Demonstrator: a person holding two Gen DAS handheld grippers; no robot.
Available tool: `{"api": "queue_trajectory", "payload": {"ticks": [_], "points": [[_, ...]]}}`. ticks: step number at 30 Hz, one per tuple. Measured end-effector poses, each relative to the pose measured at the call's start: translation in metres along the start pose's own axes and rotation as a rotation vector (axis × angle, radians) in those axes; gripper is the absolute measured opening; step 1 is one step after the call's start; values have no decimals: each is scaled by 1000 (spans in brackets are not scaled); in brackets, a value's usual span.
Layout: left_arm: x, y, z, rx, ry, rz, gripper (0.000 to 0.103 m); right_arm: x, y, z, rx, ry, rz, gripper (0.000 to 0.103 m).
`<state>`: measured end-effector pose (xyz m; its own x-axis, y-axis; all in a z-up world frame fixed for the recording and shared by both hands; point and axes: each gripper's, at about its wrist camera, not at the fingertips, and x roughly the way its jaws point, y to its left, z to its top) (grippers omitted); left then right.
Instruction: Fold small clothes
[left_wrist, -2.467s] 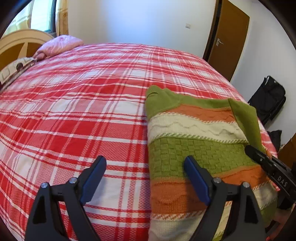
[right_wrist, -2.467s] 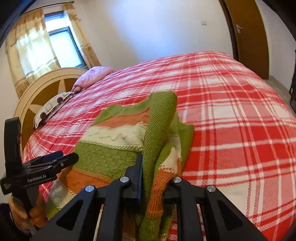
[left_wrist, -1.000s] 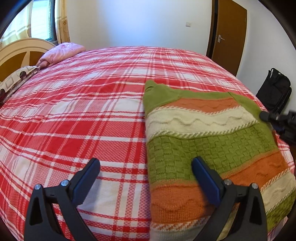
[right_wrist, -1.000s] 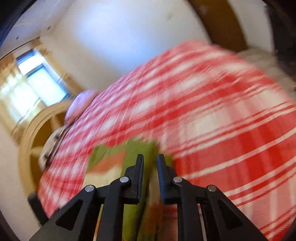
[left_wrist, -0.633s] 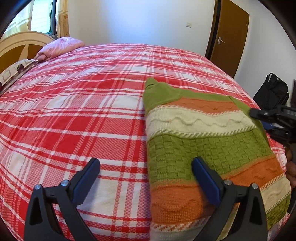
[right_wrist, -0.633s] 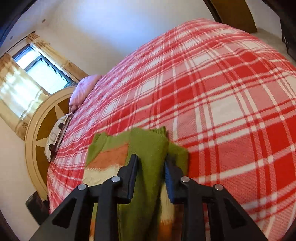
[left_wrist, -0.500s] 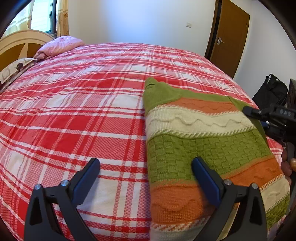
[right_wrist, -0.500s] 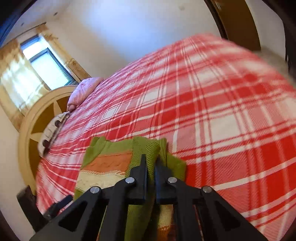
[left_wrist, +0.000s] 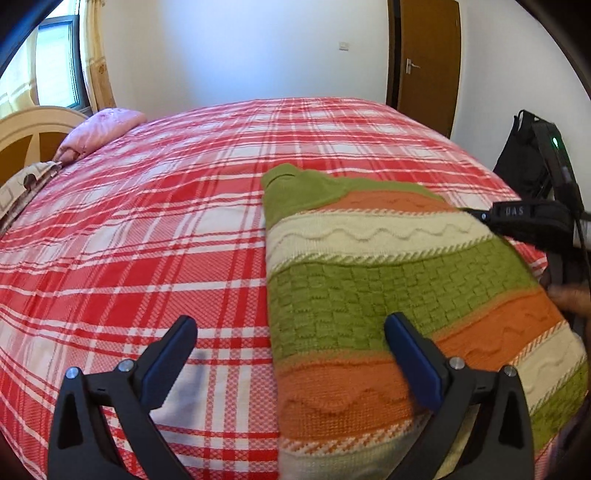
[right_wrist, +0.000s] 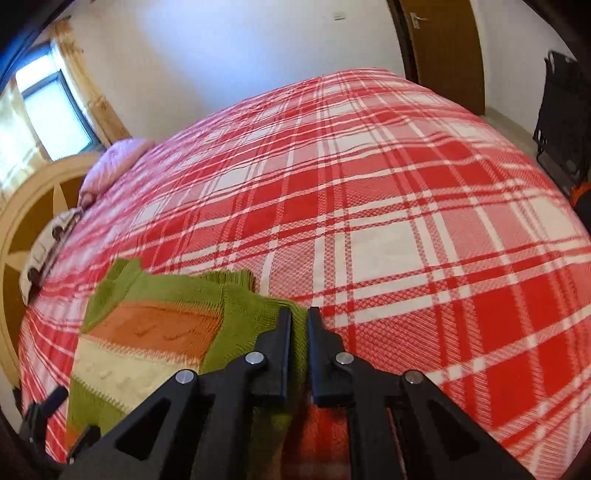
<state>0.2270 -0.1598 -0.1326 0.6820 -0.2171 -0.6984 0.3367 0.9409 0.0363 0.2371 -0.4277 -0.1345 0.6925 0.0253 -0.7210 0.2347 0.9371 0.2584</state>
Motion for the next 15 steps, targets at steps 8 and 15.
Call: {"api": "queue_trajectory", "payload": {"ticks": [8, 15], "points": [[0, 0, 0, 9, -6, 27, 103, -119, 52, -61, -115, -213, 10, 12], [-1, -4, -1, 27, -16, 55, 103, -106, 77, -133, -171, -71, 36, 12]]}}
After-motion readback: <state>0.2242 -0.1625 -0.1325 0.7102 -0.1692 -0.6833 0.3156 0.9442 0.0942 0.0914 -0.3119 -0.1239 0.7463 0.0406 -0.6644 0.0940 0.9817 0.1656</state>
